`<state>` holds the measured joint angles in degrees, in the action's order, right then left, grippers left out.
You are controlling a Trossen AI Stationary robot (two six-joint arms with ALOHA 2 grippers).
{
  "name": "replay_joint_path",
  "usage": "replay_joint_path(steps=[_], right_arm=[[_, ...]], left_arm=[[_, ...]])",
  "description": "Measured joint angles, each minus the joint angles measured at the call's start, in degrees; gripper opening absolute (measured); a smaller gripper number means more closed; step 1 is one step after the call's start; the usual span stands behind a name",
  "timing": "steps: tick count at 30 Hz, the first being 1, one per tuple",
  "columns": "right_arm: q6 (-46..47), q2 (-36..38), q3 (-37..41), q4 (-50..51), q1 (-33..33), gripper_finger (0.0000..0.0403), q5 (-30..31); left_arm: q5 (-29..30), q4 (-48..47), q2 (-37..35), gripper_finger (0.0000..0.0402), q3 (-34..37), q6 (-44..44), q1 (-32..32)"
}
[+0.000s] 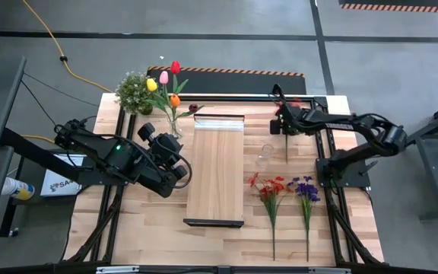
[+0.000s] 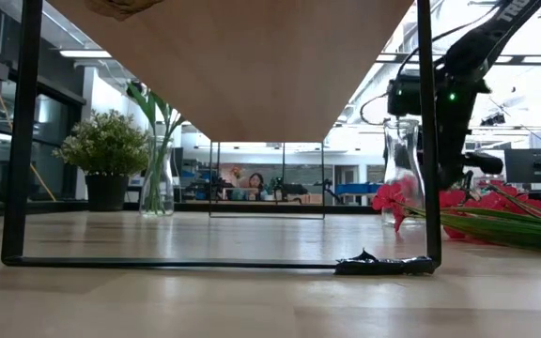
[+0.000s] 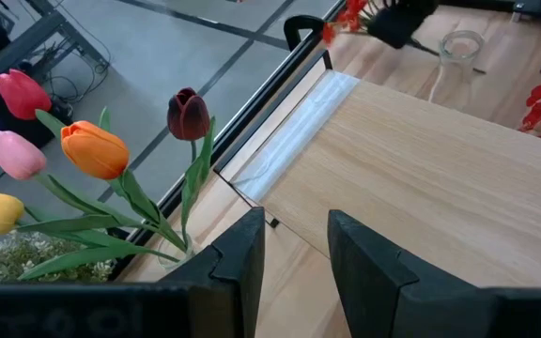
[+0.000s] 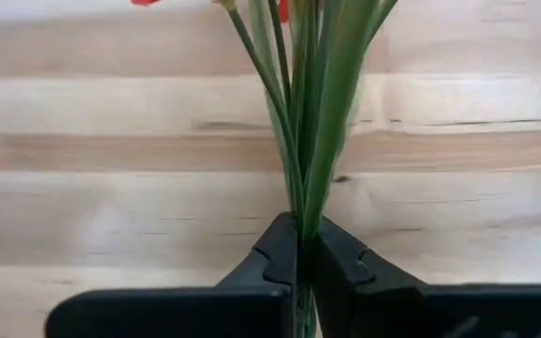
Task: Pick and place flowers into a vace then onto a shelf
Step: Put the top red flowers into the right vase
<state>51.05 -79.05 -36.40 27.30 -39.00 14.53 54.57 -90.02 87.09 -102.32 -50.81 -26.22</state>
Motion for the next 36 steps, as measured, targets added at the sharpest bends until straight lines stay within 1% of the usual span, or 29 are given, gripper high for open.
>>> replay_joint_path(steps=[7,15,21,26,30,36], right_arm=[[0.16,8.09,-0.04,-4.92,-1.50,0.0007,-1.05],[0.01,18.93,-0.09,-15.37,-1.55,0.0004,-3.25],[-2.18,26.78,-0.17,-20.07,-1.55,0.0003,-4.84],[-4.78,32.16,-0.17,-21.86,-1.49,0.0003,-8.11],[-5.75,35.56,-0.17,-22.05,-1.49,0.0002,-12.26],[-10.84,39.36,-0.17,-23.61,-1.46,0.0001,-18.72]], left_arm=[[-0.04,0.00,-0.01,0.0152,0.00,0.00,0.00],[-0.09,0.00,0.00,0.0152,0.00,0.00,0.00],[-0.09,0.00,-0.01,0.0152,0.00,0.00,0.00],[-0.09,0.00,-0.01,0.0152,0.00,0.00,0.00],[-0.09,0.00,0.00,0.0152,0.00,0.00,0.00],[-0.09,0.00,0.00,0.0152,0.00,-0.02,0.00]])
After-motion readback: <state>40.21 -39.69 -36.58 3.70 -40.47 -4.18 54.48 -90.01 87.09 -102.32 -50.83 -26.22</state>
